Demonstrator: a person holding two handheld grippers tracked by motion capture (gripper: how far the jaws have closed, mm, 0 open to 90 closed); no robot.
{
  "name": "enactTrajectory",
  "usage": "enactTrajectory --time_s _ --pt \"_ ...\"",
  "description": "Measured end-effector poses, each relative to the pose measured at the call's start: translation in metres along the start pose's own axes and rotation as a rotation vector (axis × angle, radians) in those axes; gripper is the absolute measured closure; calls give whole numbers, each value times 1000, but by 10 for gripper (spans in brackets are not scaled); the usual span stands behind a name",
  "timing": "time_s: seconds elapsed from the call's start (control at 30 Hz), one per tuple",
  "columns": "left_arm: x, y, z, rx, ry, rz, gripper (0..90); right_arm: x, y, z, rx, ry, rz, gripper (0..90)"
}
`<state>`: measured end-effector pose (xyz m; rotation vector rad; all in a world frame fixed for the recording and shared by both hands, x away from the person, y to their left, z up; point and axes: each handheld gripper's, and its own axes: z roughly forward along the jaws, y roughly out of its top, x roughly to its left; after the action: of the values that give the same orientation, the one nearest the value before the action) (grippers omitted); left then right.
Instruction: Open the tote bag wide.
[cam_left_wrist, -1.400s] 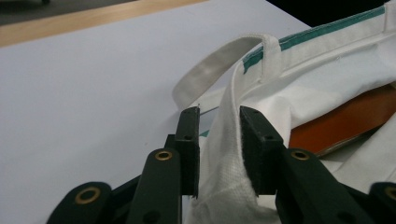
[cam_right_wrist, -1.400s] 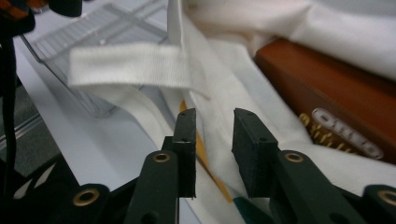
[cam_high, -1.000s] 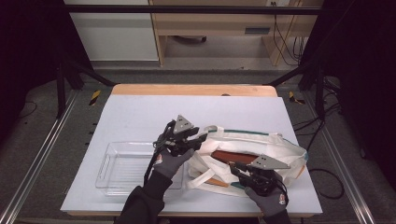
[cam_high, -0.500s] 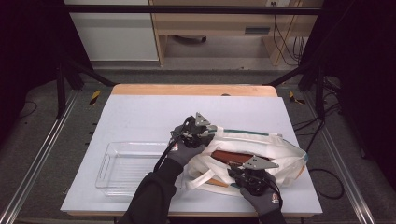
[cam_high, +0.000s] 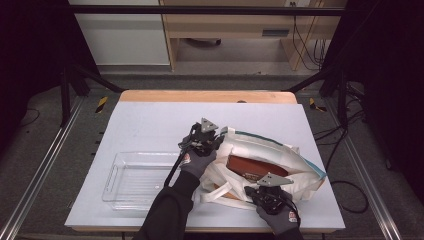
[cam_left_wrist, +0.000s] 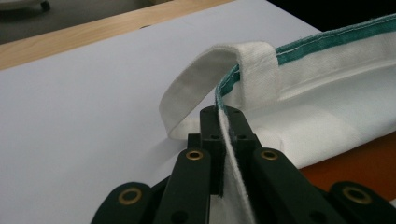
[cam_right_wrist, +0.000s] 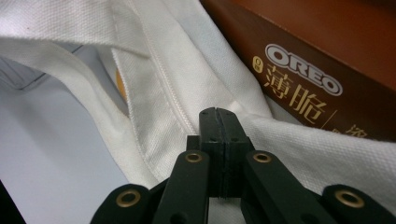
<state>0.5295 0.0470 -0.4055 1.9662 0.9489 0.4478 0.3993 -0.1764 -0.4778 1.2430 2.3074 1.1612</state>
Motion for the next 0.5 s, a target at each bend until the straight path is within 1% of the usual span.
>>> enactTrajectory --time_s 0.03,0.07,0.1,0.13,0.17,0.27,0.33,0.37,0.4,0.43,0.5 --pt "-1 1 2 11 19 3 877 0 -1 1 6 2 1 900" --pt "-1 1 2 11 19 3 877 0 -1 1 6 2 1 900" --pt "-3 2 3 24 30 9 877 0 -1 2 5 3 -1 900" --pt "-3 2 4 33 37 15 876 0 -2 3 14 6 19 900" --pt "-4 3 5 43 43 19 875 0 -2 3 11 8 19 900" --pt "-4 2 5 48 41 23 855 0 -1 2 12 1 18 900" --pt "-4 1 1 27 31 36 800 0 1 -1 0 5 25 853" --pt "-4 1 -1 18 22 34 756 0 2 -5 -12 9 29 823" --pt "-4 1 -1 18 22 34 721 0 2 -5 -12 9 29 823" --pt "-4 2 -5 3 15 33 688 -1 7 -19 -67 7 32 813" --pt "-7 3 -20 -42 -21 29 646 -4 10 -32 -113 -7 31 821"
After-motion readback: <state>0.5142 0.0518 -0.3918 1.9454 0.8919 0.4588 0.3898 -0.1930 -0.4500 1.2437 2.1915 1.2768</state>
